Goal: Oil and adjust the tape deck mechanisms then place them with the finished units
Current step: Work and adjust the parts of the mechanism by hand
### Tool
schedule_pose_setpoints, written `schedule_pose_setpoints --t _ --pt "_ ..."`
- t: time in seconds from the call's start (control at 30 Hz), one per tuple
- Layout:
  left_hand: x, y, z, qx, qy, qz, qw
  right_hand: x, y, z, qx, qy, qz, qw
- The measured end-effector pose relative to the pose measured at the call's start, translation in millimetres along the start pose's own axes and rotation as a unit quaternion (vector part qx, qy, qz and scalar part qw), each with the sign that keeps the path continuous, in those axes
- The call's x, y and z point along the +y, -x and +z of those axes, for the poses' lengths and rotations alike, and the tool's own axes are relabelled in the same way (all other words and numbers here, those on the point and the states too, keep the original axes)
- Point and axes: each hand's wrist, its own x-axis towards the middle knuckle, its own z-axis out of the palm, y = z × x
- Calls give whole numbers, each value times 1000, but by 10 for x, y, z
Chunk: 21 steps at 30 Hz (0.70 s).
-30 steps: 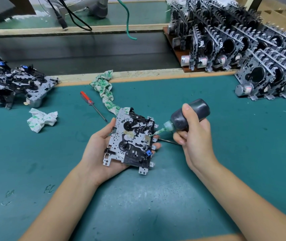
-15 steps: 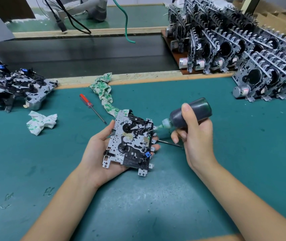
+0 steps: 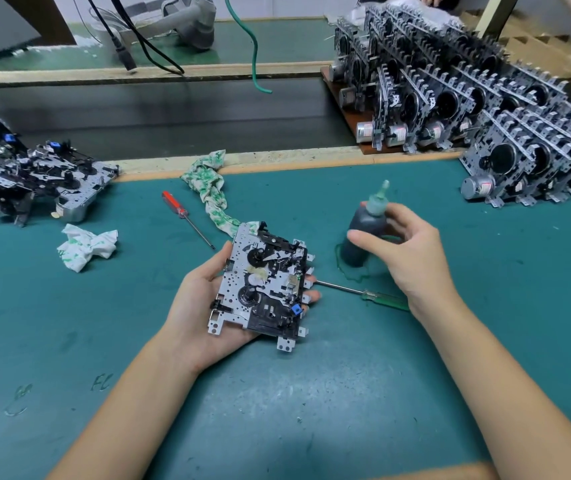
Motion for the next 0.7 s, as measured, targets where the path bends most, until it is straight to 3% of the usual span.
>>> schedule_pose_setpoints --t 0.13,0.2,0.3,0.37,0.43,0.57,0.63,0.7 --pt "-4 -4 7 4 -7 -5 1000 19 21 55 -34 69 -32 997" --pt "-3 -4 17 11 -17 -6 1000 12 64 85 -9 118 -59 991" --pt "23 -9 -10 19 -31 -6 999 -56 155 73 110 187 -245 945" --pt "37 -6 -30 23 -52 -11 998 -122 217 29 123 201 -356 904" --pt "37 1 -37 26 -84 -18 996 -176 249 -8 36 248 -371 894" --pt "30 11 -35 31 -132 -40 990 -198 340 -34 -219 436 -214 846" --pt "31 17 -26 28 -161 -52 985 -206 398 -55 -268 499 -158 809" --pt "67 29 2 35 -203 -82 975 -216 462 -82 -282 540 -161 777"
